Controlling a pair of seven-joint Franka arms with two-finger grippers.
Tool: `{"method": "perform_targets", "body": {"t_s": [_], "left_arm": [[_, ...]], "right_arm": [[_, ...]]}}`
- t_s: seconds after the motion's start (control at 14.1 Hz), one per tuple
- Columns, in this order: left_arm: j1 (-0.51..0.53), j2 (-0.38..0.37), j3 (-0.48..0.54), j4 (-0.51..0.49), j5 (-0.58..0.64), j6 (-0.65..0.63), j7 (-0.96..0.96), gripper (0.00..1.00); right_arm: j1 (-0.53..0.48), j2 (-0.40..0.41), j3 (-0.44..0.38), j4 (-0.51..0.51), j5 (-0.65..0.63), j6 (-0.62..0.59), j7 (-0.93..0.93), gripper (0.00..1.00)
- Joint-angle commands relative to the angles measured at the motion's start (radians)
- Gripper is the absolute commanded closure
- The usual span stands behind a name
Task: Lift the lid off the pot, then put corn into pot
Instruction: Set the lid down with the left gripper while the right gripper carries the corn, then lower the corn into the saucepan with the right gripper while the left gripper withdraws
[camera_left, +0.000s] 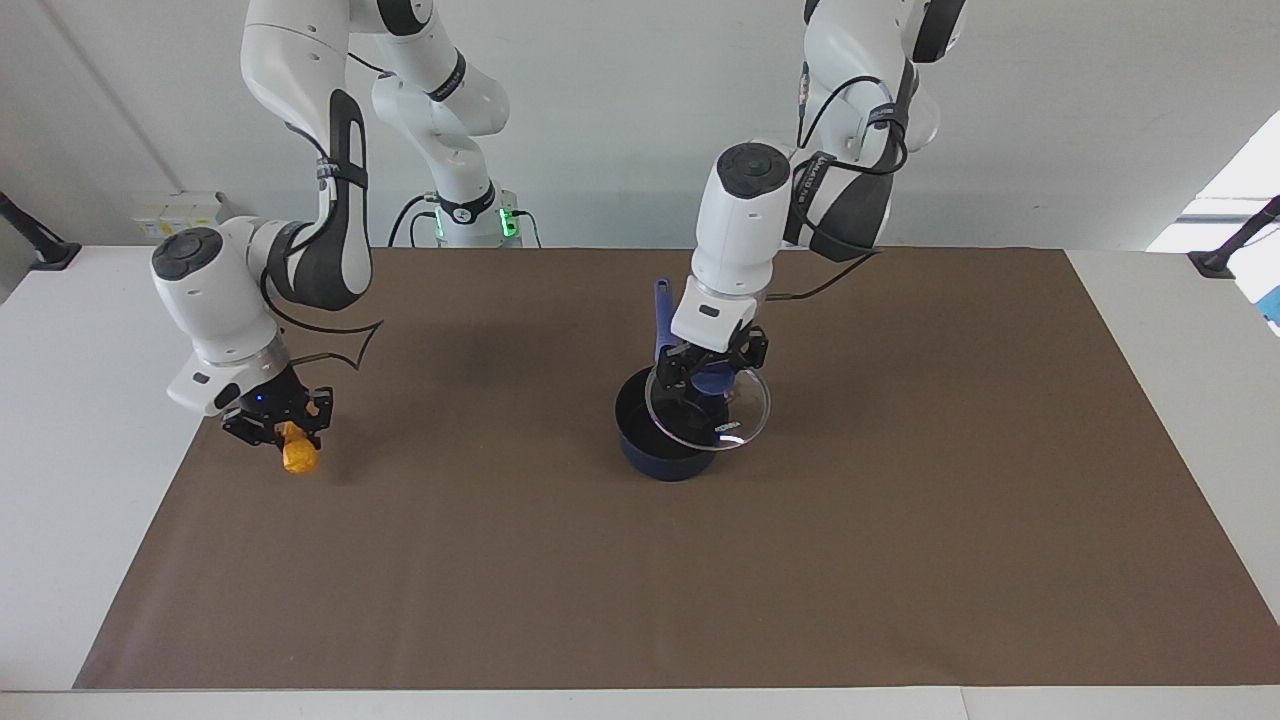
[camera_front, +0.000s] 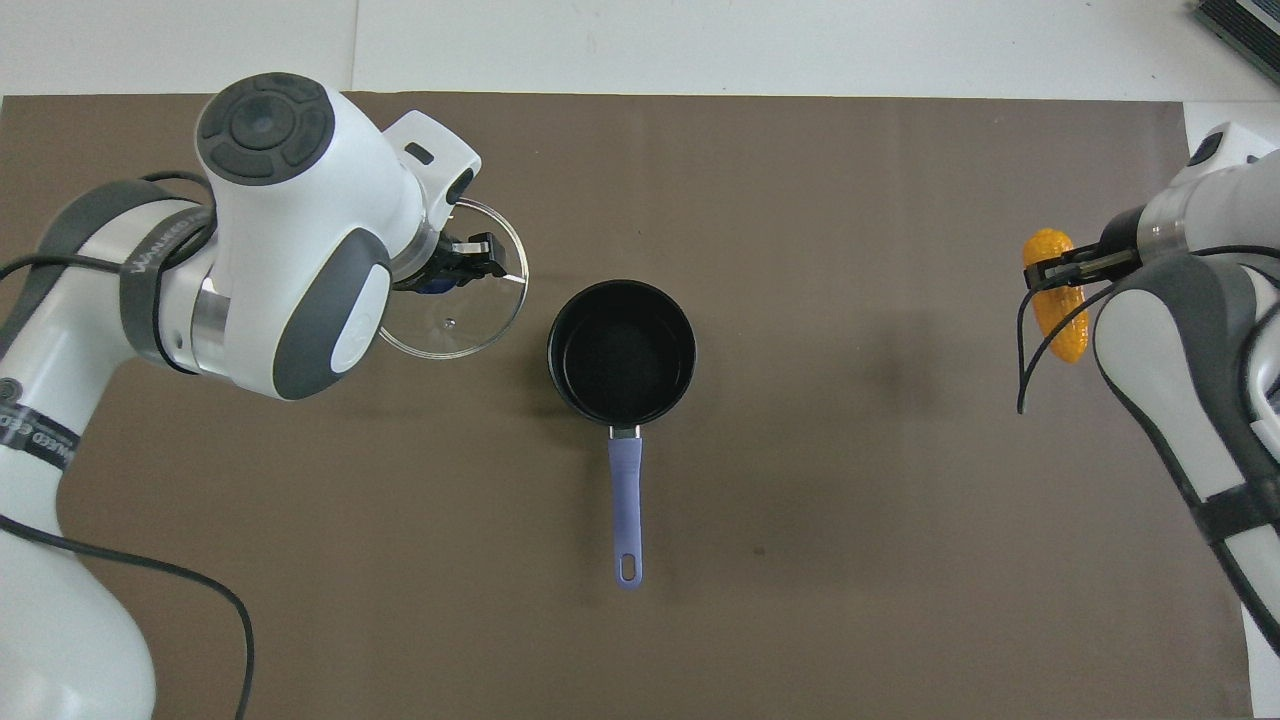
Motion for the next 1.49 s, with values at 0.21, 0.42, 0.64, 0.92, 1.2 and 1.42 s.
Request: {"method": "perform_targets", "body": {"t_s": [0.21, 0.42, 0.64, 0.92, 1.2, 1.42], "left_arm": [[0.167, -0.102, -0.012, -0.181, 0.011, 0.073, 0.298, 1.0], [0.241, -0.158, -0.012, -0.319, 0.011, 0.189, 0.432, 1.0], [0.315, -0.162, -0.012, -0.371, 0.011, 0.248, 0.545, 1.0], [0.389, -0.164, -0.012, -0.45, 0.011, 0.323, 0.667, 1.0], [0.421, -0.162, -0.012, -0.534, 0.01, 0.401, 0.722, 1.0], [0.425, -0.158, -0.012, -0.583, 0.01, 0.45, 0.739, 1.0]], "right_arm": [[0.027, -0.015, 0.159, 0.028, -0.017, -0.003, 0.245, 1.0], [0.131, -0.02, 0.165, 0.029, -0.017, -0.001, 0.434, 1.0], [0.241, -0.013, 0.167, 0.006, -0.013, 0.002, 0.552, 1.0], [0.289, 0.011, 0.167, 0.008, 0.003, 0.121, 0.653, 1.0], [0.38, 0.082, 0.167, 0.009, 0.003, 0.23, 0.716, 1.0], [0.398, 0.085, 0.167, 0.011, 0.004, 0.276, 0.726, 1.0]]}}
